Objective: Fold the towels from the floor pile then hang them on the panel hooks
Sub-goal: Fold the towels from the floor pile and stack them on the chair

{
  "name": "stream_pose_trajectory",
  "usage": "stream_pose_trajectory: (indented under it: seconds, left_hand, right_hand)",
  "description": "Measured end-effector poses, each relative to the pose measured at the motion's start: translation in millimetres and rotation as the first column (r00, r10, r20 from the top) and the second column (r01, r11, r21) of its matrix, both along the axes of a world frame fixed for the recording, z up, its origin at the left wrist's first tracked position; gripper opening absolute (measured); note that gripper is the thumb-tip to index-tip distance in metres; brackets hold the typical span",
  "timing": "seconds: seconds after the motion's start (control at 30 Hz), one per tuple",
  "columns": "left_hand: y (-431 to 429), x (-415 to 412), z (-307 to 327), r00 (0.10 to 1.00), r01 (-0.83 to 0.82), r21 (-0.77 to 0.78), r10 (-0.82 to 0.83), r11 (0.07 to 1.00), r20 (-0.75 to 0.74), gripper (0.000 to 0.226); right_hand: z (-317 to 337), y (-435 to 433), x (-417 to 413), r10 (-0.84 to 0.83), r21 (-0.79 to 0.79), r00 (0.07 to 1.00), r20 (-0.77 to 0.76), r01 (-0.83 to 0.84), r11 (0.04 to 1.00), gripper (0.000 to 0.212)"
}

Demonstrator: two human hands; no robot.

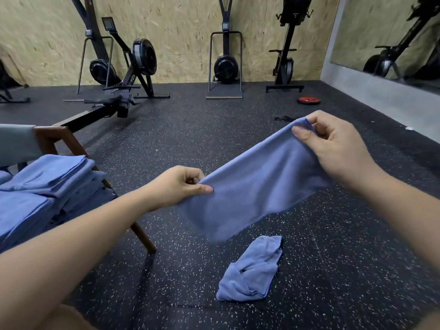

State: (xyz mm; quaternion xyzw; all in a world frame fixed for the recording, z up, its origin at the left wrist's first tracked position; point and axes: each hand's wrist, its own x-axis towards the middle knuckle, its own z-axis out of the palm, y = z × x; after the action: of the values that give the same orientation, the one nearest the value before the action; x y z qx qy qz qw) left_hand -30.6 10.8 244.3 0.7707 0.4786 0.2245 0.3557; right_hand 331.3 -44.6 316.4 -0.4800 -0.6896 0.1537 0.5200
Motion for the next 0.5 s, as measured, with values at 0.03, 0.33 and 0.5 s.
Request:
stream_pose_trajectory:
  seconds: [0.03, 0.33, 0.5]
  left_hand:
    - [2.6, -4.3, 0.2, 1.0, -0.008, 0.026, 0.009, 1.0, -0.015, 0.03]
    - [13.5, -15.9, 6.3, 0.905, -0.189, -0.039, 0.19, 0.981, 0.381, 0.013]
    - [9.5, 2.0, 9.5, 0.659, -0.391, -0.183, 0.413, 0.902, 0.629, 0.025]
  right_hand:
    - [-1.5, 1.9, 3.1, -0.02, 0.001, 0.999, -0.025, 0.02, 1.0, 0.017]
    - [-10.9, 11.1, 16.8, -0.157, 0.0, 0.98, -0.118, 0.159, 0.987, 0.021]
    - [-20.0, 12.1, 14.7, -0.233, -0.027, 0.965, -0.123, 0.232, 0.972, 0.028]
